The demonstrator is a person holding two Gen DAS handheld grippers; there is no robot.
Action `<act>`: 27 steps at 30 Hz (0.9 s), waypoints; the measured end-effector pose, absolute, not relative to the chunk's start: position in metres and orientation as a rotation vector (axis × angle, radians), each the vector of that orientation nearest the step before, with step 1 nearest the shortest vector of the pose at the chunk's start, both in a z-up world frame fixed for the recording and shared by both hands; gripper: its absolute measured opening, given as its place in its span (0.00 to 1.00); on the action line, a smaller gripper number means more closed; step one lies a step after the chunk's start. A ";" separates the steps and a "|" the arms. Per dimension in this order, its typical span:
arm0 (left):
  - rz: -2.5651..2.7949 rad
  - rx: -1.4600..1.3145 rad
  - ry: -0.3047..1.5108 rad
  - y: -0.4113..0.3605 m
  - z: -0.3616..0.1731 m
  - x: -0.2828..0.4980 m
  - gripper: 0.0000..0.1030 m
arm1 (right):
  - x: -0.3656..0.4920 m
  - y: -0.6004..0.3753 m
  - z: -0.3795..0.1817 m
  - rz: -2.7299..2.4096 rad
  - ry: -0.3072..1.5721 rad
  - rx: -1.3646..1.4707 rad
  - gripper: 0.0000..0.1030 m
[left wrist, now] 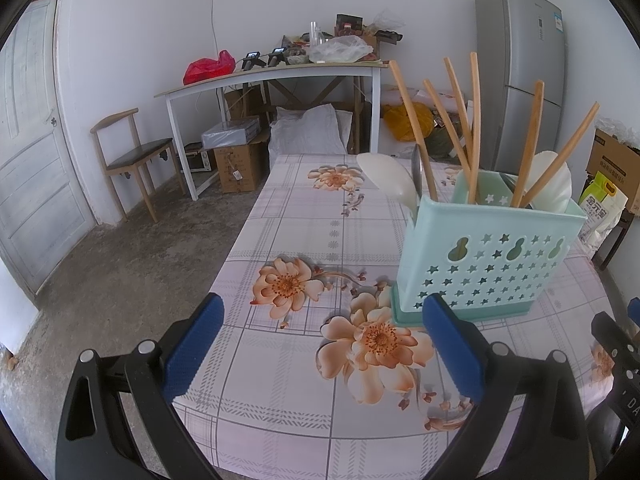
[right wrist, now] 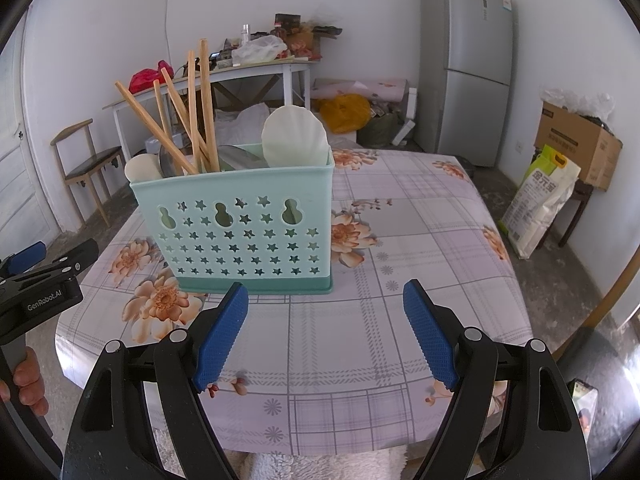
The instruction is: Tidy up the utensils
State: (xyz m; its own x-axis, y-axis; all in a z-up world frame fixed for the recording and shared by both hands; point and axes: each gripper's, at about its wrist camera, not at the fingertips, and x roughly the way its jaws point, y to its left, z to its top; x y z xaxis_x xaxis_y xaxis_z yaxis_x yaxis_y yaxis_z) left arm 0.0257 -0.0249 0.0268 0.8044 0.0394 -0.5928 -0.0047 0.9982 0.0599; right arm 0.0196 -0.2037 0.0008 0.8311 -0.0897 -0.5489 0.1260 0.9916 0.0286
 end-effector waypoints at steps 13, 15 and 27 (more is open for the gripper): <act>0.023 0.057 0.637 -0.025 0.027 0.026 0.95 | 0.020 -0.203 0.001 -0.115 0.578 0.065 0.74; 0.024 0.056 0.636 -0.025 0.027 0.026 0.95 | 0.020 -0.203 0.001 -0.114 0.579 0.065 0.74; 0.022 0.057 0.638 -0.024 0.028 0.026 0.95 | 0.020 -0.203 0.000 -0.113 0.578 0.066 0.74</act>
